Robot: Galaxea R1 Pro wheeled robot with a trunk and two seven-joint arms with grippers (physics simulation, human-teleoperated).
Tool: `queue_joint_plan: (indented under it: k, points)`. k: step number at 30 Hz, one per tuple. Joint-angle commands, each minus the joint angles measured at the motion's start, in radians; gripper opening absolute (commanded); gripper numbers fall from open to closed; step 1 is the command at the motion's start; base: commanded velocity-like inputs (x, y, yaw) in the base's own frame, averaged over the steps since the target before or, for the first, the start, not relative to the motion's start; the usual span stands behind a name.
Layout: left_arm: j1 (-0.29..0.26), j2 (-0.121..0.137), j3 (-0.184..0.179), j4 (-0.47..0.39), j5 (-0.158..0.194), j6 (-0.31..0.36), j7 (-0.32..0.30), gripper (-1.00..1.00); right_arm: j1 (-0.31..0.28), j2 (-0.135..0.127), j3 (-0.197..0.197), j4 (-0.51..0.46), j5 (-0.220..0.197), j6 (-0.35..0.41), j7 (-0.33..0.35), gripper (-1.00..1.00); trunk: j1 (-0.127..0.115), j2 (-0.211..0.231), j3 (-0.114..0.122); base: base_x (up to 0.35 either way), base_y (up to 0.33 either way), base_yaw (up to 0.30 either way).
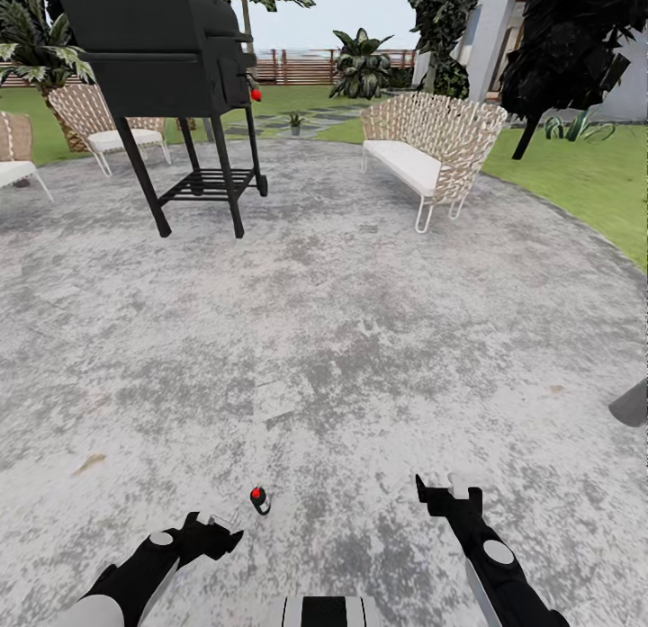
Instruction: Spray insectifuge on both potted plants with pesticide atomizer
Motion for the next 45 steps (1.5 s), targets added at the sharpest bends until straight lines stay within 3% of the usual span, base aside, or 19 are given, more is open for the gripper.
queue_joint_plan:
  k: [1, 9, 15, 23, 27, 28, 29, 30, 34, 45]
  points:
    - [0.000, 0.001, -0.003, -0.002, -0.003, 0.002, -0.002, 1.00, 0.000, 0.000, 0.000, -0.001, 0.000, 0.003, 0.000, 1.00, 0.000, 0.000, -0.001, 0.058, 0.000, -0.042]
    - [0.000, -0.001, -0.004, -0.001, -0.004, -0.012, -0.002, 1.00, 0.000, 0.000, 0.000, 0.000, 0.000, 0.003, 0.000, 1.00, 0.000, 0.000, -0.001, 0.014, 0.000, -0.010]
    - [0.000, -0.001, -0.004, 0.000, -0.005, -0.097, -0.003, 1.00, 0.000, 0.000, 0.000, 0.000, 0.000, 0.003, 0.000, 1.00, 0.000, 0.000, -0.001, 0.001, 0.000, -0.001]
    - [0.000, -0.003, -0.004, -0.001, -0.004, -0.130, 0.000, 1.00, 0.000, 0.000, 0.001, 0.008, 0.000, 0.003, 0.000, 1.00, 0.000, 0.000, -0.001, 0.000, 0.000, 0.000]
    - [0.000, -0.004, -0.002, -0.002, -0.003, -0.165, 0.001, 1.00, 0.000, 0.001, 0.001, 0.006, 0.004, 0.006, 0.000, 1.00, 0.002, -0.001, -0.016, 0.000, 0.000, 0.000]
    - [0.000, -0.004, 0.004, -0.001, -0.003, -0.199, 0.001, 1.00, -0.002, 0.001, 0.000, -0.018, 0.004, 0.009, -0.001, 1.00, 0.002, -0.001, -0.020, 0.000, 0.000, 0.000]
    - [0.000, -0.005, 0.006, -0.001, -0.002, -0.220, 0.002, 1.00, -0.003, 0.000, -0.001, -0.064, 0.005, 0.024, -0.002, 1.00, 0.003, -0.002, -0.024, 0.000, 0.000, 0.000]
    - [0.000, -0.004, 0.008, 0.000, -0.002, -0.232, 0.002, 1.00, -0.004, -0.001, -0.004, -0.115, 0.005, 0.097, -0.002, 1.00, 0.003, -0.002, -0.028, 0.000, 0.000, 0.000]
    - [0.000, -0.004, 0.008, 0.000, -0.002, -0.236, 0.002, 1.00, -0.005, -0.003, -0.003, -0.136, 0.005, 0.149, -0.001, 1.00, 0.005, -0.003, -0.043, 0.000, 0.000, 0.000]
    - [0.000, -0.003, 0.008, 0.000, -0.001, -0.241, 0.003, 1.00, -0.003, -0.006, -0.001, -0.114, 0.050, 0.159, 0.001, 1.00, 0.010, -0.005, -0.086, 0.000, 0.000, 0.000]
